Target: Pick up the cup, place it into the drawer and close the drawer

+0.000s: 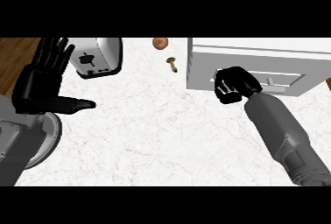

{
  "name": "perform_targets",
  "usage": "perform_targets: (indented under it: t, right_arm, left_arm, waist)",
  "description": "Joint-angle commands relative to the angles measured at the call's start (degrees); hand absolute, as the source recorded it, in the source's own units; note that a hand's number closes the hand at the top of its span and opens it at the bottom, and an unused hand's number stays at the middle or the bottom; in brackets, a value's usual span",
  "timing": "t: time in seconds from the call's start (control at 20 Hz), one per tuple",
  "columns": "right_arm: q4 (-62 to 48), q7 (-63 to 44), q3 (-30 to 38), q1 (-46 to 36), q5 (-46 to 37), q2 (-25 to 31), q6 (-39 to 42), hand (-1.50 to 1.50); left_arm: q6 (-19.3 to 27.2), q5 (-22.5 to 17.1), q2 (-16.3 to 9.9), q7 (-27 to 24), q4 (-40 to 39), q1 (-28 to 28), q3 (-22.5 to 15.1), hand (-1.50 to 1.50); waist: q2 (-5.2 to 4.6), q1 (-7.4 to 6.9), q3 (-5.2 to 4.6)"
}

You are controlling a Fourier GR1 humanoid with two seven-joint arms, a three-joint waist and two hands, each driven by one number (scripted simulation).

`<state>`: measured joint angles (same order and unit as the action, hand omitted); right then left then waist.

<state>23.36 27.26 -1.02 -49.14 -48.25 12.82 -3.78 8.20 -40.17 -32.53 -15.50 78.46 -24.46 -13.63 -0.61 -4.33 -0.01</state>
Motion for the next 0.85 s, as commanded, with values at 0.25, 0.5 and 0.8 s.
perform_targets:
  t: [0.25,0.5,0.8]
  right_arm:
    - [-7.78,-0.06,4.49,-6.10,1.74,5.78,0.68,1.50]
    - [-7.30,2.83,6.82,-7.02,4.10,9.35,3.05,1.50]
    - [-8.04,3.27,7.42,-5.98,4.54,7.37,0.94,1.50]
  left_arm:
    - [-3.98,-0.44,-0.06,-0.81,0.02,1.24,0.12,-1.50]
    - [-3.76,0.04,1.41,-0.69,0.60,1.42,-1.14,-1.50]
    - [-4.26,0.02,2.20,-1.23,-0.17,1.36,-0.95,-1.50]
  waist:
    - [-2.08,-2.30,0.22]
    - [-2.22,-2.48,0.29]
    - [-2.35,-2.62,0.25]
